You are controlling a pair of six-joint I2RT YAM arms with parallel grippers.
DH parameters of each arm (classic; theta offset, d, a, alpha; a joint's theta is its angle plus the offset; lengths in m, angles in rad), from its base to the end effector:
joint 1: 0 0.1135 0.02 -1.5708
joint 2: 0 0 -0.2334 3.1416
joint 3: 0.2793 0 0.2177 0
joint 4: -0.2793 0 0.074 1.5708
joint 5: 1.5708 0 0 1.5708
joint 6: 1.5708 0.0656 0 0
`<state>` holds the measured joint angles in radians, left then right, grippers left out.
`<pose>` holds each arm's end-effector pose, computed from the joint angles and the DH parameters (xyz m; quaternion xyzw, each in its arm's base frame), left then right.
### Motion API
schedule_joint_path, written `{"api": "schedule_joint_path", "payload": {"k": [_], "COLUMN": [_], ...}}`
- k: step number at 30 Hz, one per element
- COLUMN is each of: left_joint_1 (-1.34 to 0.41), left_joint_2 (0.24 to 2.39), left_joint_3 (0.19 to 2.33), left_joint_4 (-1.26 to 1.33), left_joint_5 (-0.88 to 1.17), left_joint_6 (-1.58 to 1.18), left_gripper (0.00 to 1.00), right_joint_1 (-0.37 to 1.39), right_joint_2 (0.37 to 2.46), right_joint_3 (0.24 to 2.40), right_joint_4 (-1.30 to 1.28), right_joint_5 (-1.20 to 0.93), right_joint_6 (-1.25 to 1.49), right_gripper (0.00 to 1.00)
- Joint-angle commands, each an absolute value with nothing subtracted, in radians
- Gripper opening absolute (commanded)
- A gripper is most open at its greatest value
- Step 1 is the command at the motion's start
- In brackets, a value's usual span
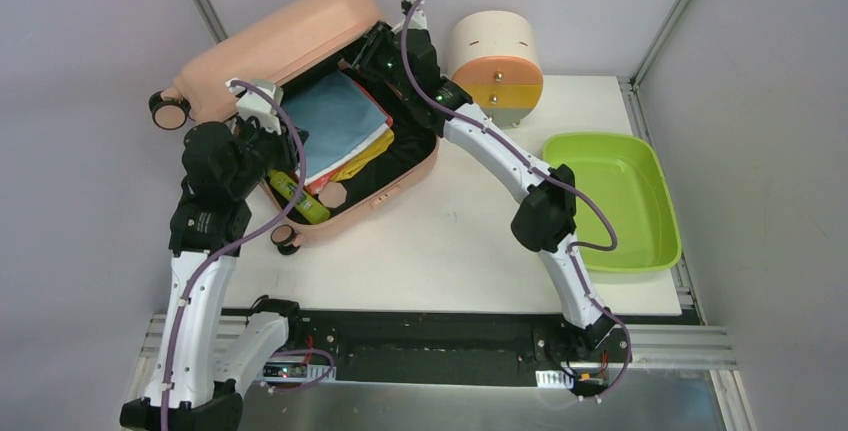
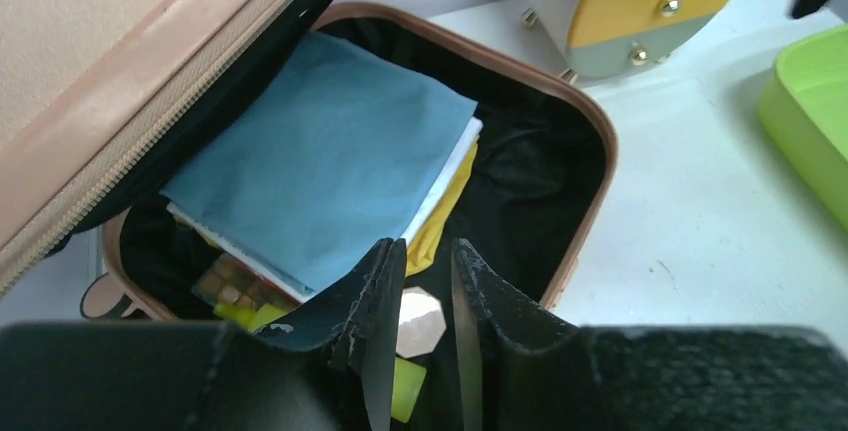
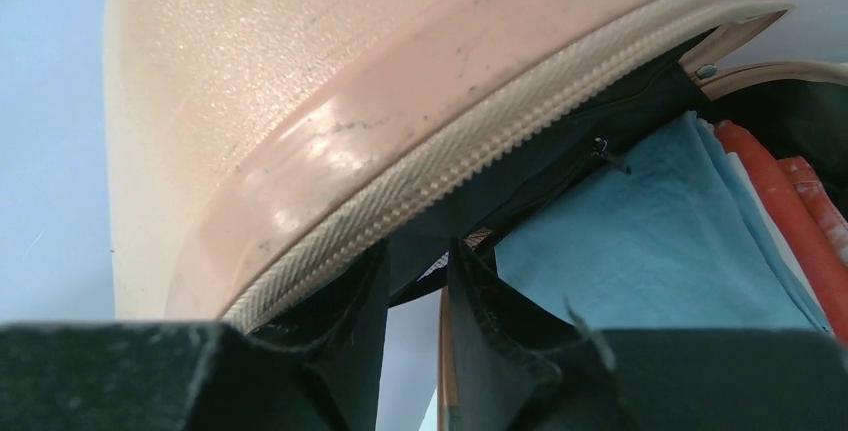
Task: Open, take out, and arrange the luggage
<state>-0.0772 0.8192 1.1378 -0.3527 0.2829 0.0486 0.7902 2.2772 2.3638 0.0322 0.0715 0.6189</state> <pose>0.1755 -0.0319 0.4019 0.1425 0.7043 -0.1112 0.6865 0.3645 0.3614 0.3855 -0.0301 0.6633 0.4660 0.5848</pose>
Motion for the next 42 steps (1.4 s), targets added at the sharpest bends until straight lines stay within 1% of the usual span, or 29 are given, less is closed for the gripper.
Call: {"api": "schedule_joint_path", "payload": {"k": [1,5,7,10,11,13,15,16,17,21,24,28,32,34,36,39,42], "left_joint_1": [-0.073,-0.072,-0.072,-0.071,-0.071,-0.068,-0.051,-0.036,-0.017,0.052,0.061,0.061,0.06,0.063,0.066,0.068,0.073], "left_joint_2": [0.893,1.046,1.111,1.177,1.215,1.27,1.335,1.375,1.415,1.571,1.684,1.801,1.856,1.881,1.894,1.897,1.912], "left_joint_3": [1.153,1.294,1.392,1.487,1.519,1.56,1.592,1.621,1.659,1.805,1.911,2.023,2.077,2.099,2.105,2.095,2.107], "left_joint_4": [-0.36,-0.35,-0.342,-0.284,-0.254,-0.177,-0.098,-0.085,-0.084,-0.082,-0.081,-0.08,-0.077,-0.077,-0.077,-0.076,-0.077], "left_joint_5": [0.152,-0.029,-0.05,-0.068,-0.106,-0.216,-0.32,-0.353,-0.352,-0.369,-0.361,-0.341,-0.332,-0.349,-0.348,-0.333,-0.362], "left_joint_6": [0.068,0.118,0.137,0.152,0.152,0.167,0.187,0.177,0.159,0.133,0.173,0.189,0.21,0.229,0.236,0.238,0.232], "left_gripper": [0.23,0.14,0.12,0.12,0.12,0.14,0.14,0.13,0.12,0.12,0.12,0.12,0.15,0.18,0.18,0.19,0.22], "right_joint_1": [0.797,0.797,0.797,0.795,0.795,0.797,0.798,0.797,0.798,0.815,0.839,0.864,0.878,0.884,0.886,0.887,0.888], "right_joint_2": [2.208,2.189,2.186,2.172,2.152,2.085,1.987,1.913,1.862,1.716,1.668,1.689,1.759,1.781,1.794,1.813,1.824], "right_joint_3": [2.404,2.384,2.382,2.365,2.335,2.22,2.052,1.93,1.855,1.612,1.512,1.486,1.53,1.548,1.553,1.567,1.576], "right_joint_4": [0.091,0.082,0.067,0.023,0.007,-0.03,-0.039,-0.033,-0.028,-0.032,-0.055,-0.134,-0.197,-0.219,-0.225,-0.227,-0.241], "right_joint_5": [0.086,0.078,0.07,0.049,0.039,0.037,0.059,0.071,0.08,0.073,0.083,0.149,0.202,0.241,0.267,0.261,0.249], "right_joint_6": [0.607,0.592,0.575,0.552,0.542,0.541,0.565,0.574,0.582,0.555,0.532,0.559,0.621,0.644,0.669,0.672,0.666], "right_gripper": [0.31,0.31,0.31,0.32,0.34,0.39,0.47,0.5,0.52,0.56,0.56,0.59,0.66,0.66,0.67,0.67,0.67]}}
